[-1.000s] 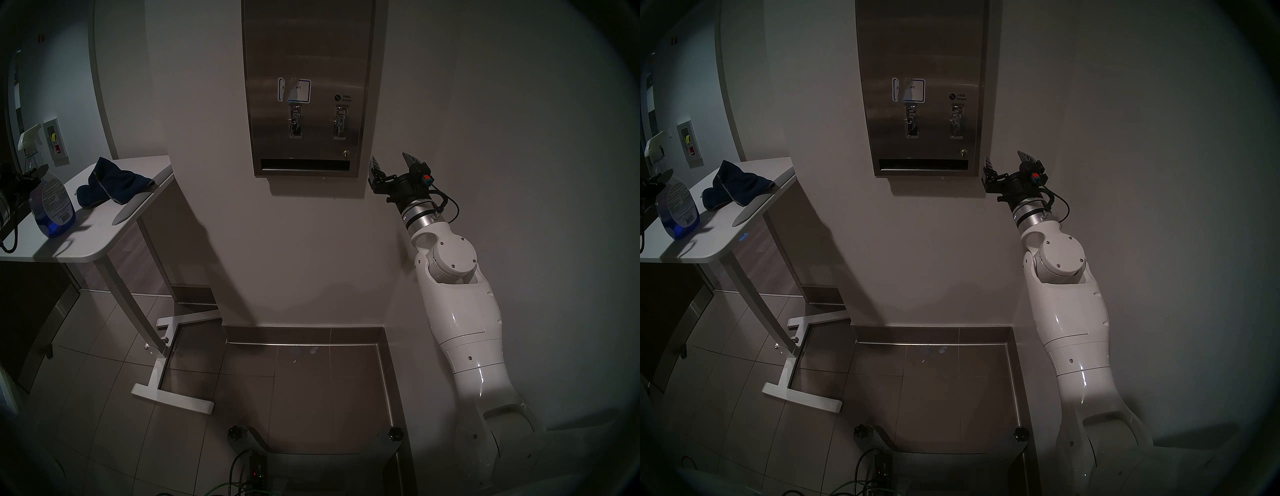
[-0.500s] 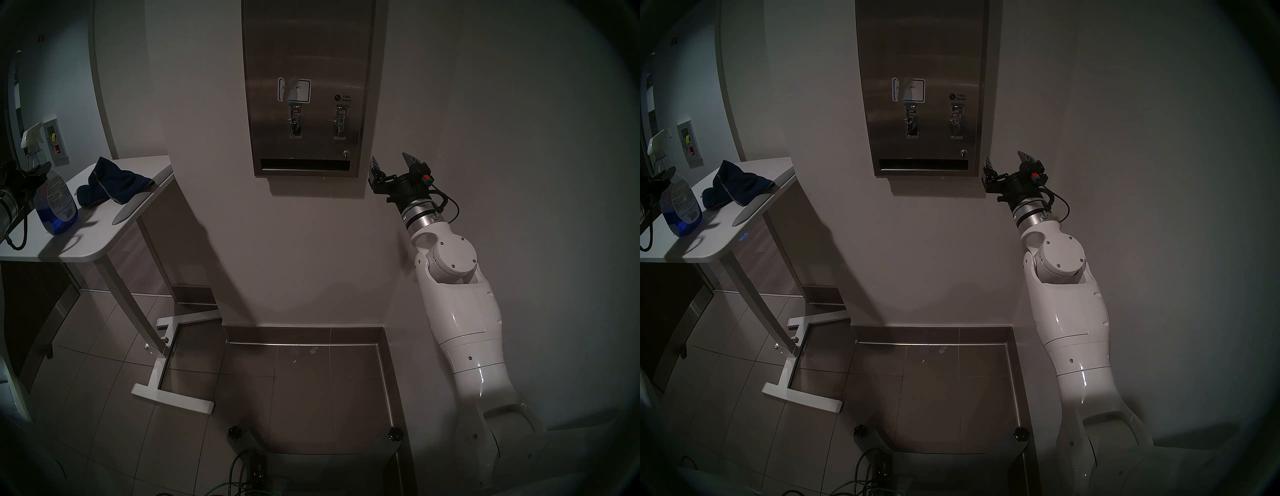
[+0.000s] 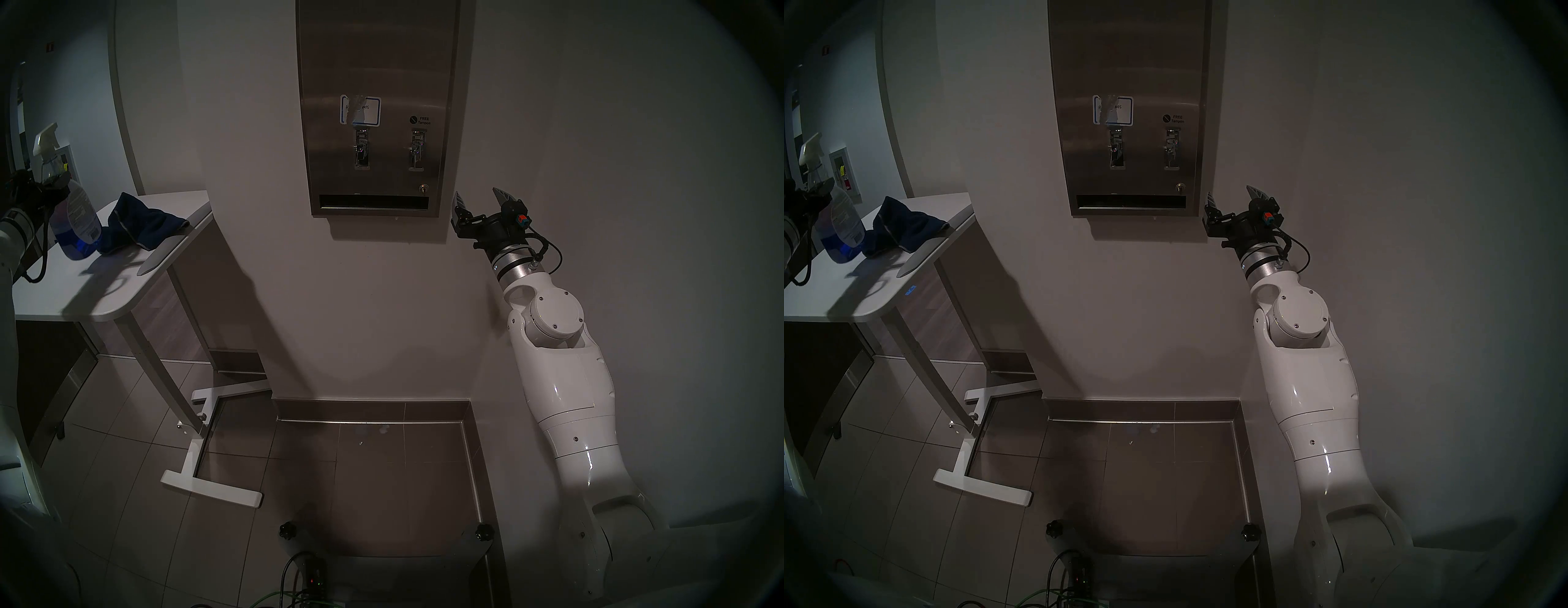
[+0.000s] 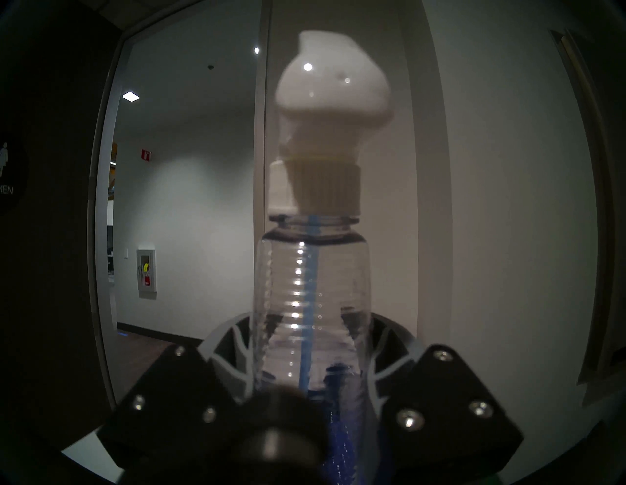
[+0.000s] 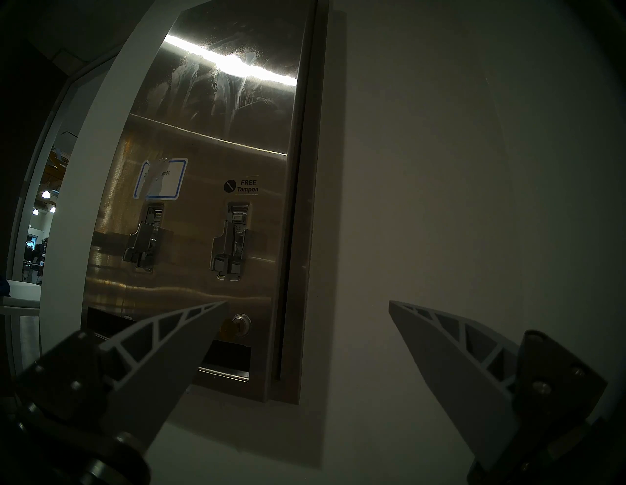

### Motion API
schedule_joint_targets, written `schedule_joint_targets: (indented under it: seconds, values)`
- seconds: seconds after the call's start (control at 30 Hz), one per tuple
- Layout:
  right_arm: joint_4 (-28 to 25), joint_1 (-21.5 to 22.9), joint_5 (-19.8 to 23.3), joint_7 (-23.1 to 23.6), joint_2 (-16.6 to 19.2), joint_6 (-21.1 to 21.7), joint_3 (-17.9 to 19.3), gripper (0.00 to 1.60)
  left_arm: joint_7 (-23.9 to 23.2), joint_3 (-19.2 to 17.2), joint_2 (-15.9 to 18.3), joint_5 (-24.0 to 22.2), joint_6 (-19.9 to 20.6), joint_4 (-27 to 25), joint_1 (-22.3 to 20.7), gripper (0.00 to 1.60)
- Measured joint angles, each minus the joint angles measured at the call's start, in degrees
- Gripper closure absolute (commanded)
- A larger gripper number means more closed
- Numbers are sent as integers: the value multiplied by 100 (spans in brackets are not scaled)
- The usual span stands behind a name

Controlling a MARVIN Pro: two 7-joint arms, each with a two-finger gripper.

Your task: Pick up the cleaner bottle and spray the cleaner onto the surface

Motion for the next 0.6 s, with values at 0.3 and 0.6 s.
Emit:
schedule_joint_targets:
  seconds: [0.3, 0.6]
  values:
    - [9, 0, 7, -3, 2, 0, -5, 0, 333, 594, 25, -294, -26, -529, -303, 160]
    - [18, 0, 13, -6, 5, 0, -8, 0, 569, 1453, -143, -716, -22, -1053, -564, 160]
